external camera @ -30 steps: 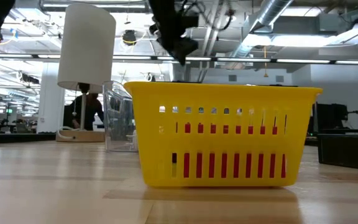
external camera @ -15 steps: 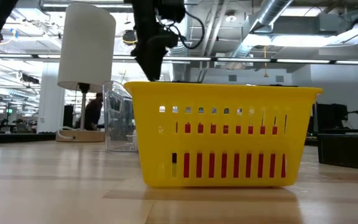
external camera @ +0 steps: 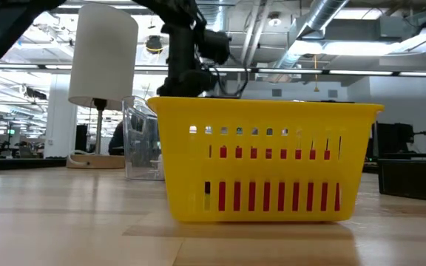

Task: Pick & Place Office items
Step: Put the red digital clock into the yellow bin

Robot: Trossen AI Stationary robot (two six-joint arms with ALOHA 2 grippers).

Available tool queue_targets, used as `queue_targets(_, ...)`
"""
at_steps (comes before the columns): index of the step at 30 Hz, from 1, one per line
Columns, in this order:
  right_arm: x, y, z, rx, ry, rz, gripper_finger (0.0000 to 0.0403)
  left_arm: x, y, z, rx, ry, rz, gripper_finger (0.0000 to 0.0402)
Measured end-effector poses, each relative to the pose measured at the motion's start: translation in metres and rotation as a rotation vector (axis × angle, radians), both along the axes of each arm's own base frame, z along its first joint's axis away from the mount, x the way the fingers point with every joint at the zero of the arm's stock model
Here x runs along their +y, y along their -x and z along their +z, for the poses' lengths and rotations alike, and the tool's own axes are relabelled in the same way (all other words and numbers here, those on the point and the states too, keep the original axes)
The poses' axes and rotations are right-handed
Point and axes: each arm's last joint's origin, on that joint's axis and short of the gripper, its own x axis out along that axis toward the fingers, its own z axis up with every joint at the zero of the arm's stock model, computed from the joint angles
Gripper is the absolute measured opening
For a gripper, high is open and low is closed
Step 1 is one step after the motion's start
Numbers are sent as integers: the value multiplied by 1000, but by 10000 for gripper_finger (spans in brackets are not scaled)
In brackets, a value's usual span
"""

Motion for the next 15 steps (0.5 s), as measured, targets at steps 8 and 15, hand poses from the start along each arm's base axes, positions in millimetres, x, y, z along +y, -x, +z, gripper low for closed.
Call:
queue_targets(8, 3, 7, -1, 3, 10, 26, 265, 11, -6, -32, 51, 100, 8, 271)
queue_targets(15, 4, 11, -1, 2, 12, 41, 265, 18, -5, -32, 19, 145, 4, 271)
